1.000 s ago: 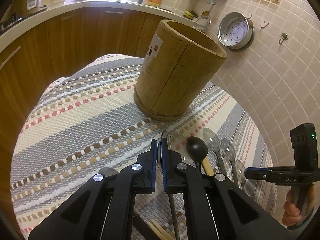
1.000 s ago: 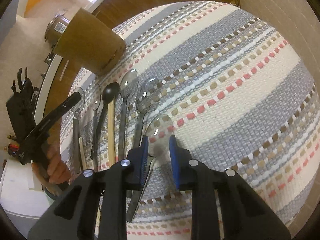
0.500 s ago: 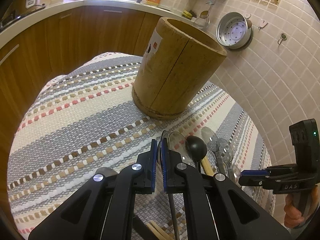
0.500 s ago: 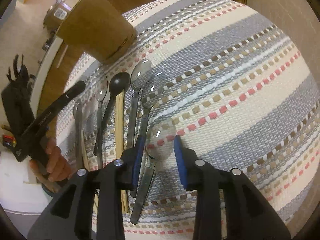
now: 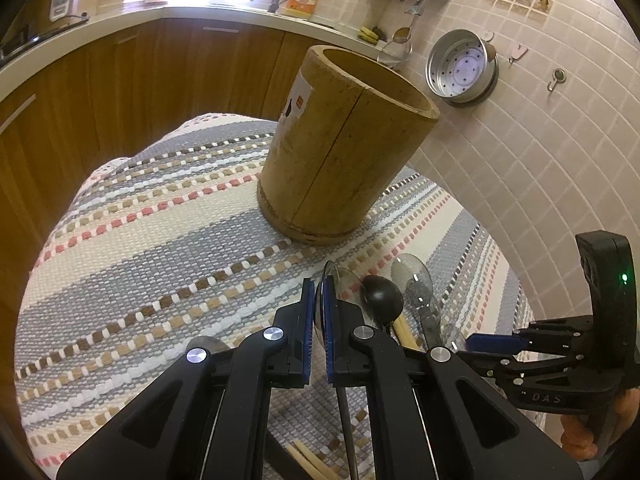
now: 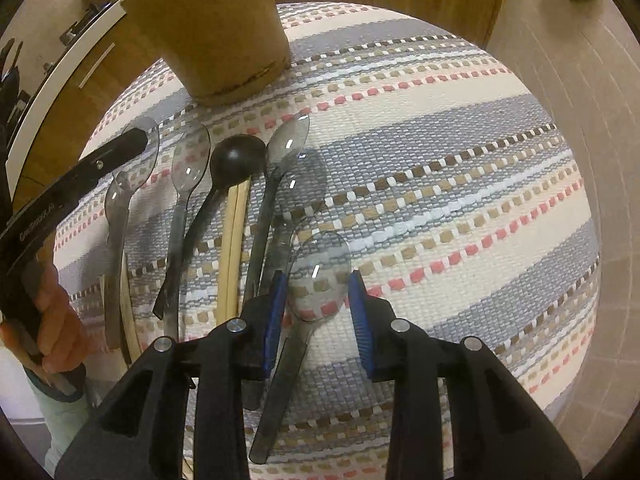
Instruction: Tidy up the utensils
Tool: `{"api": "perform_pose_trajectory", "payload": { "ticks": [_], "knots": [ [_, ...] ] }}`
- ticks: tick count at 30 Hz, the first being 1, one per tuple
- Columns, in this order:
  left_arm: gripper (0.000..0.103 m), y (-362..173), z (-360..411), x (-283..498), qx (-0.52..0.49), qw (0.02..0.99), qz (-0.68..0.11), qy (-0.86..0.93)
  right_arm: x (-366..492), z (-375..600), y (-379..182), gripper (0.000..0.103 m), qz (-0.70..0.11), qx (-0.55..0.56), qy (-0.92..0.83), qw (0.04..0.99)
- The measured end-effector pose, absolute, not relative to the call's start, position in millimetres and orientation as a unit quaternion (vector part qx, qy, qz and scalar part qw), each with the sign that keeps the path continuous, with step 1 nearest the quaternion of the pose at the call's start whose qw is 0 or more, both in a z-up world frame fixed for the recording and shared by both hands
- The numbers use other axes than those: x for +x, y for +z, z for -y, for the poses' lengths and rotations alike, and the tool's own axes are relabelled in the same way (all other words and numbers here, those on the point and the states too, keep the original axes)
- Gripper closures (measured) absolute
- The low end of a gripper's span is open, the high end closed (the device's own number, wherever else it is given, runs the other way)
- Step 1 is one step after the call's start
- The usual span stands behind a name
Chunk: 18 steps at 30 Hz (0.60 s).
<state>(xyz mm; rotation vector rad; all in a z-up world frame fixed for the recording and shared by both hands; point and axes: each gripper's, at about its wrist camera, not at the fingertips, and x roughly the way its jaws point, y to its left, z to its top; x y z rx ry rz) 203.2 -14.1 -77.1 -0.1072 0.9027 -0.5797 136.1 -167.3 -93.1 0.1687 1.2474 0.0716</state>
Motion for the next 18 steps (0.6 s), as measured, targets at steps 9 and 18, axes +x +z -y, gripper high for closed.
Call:
{"api": "perform_pose_trajectory", "payload": {
  "ticks": [9,18],
  "knots": [
    [0.1,-80,14,205,-0.049,0.858,-0.432,-0.273,118,184,-80,0.091,-0.568,0.088,0.048,0.817],
    [0.1,-83,15,207,-0.046,0.858,-0.434,-0.269,106,212,-87,0.087,-0.567,0.128,0.059,0.812]
  ]
}}
